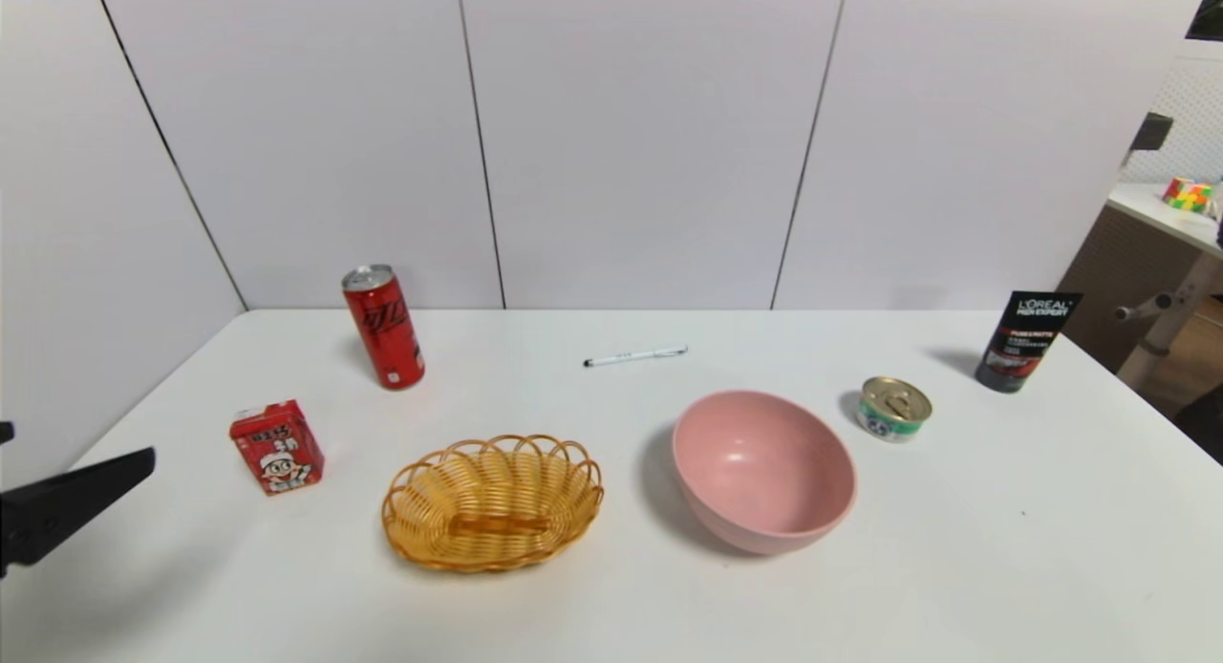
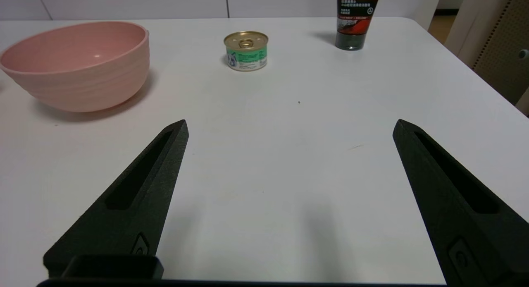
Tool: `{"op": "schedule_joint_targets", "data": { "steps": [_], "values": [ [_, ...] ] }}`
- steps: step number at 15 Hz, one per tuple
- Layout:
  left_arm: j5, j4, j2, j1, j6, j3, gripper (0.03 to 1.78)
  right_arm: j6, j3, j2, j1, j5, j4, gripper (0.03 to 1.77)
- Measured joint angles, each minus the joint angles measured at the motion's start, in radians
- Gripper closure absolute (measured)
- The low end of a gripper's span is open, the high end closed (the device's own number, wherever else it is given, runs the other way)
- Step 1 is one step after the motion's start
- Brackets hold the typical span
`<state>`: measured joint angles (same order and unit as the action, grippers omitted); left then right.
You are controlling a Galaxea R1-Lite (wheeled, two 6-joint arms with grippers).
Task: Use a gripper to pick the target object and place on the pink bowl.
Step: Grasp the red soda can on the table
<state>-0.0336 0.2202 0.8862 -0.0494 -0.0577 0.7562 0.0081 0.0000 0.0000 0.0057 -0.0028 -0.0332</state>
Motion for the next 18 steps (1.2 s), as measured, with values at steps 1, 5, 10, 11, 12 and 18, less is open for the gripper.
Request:
{"op": "schedule_joint_targets", "data": {
  "steps": [1,5,10,11,12,18],
  "values": [
    [-0.002,-0.008,0.083,-0.006,-0.001,0.041,0.12,0.0,0.0,0.0,0.0,0.0,0.0,0.09],
    [-0.006,-0.116,0.381,-0.032,-0.003,0.158,0.12,-0.001,0.0,0.0,0.0,0.0,0.0,0.09],
    [-0.011,-0.435,0.659,-0.059,0.015,0.198,0.12,0.0,0.0,0.0,0.0,0.0,0.0,0.09],
    [-0.015,-0.507,0.696,-0.061,0.029,0.187,0.12,0.0,0.0,0.0,0.0,0.0,0.0,0.09],
    [-0.016,-0.571,0.723,-0.061,0.043,0.17,0.12,0.0,0.0,0.0,0.0,0.0,0.0,0.09],
    [-0.017,-0.854,0.794,-0.056,0.082,0.034,0.12,0.0,0.0,0.0,0.0,0.0,0.0,0.09]
  ]
}}
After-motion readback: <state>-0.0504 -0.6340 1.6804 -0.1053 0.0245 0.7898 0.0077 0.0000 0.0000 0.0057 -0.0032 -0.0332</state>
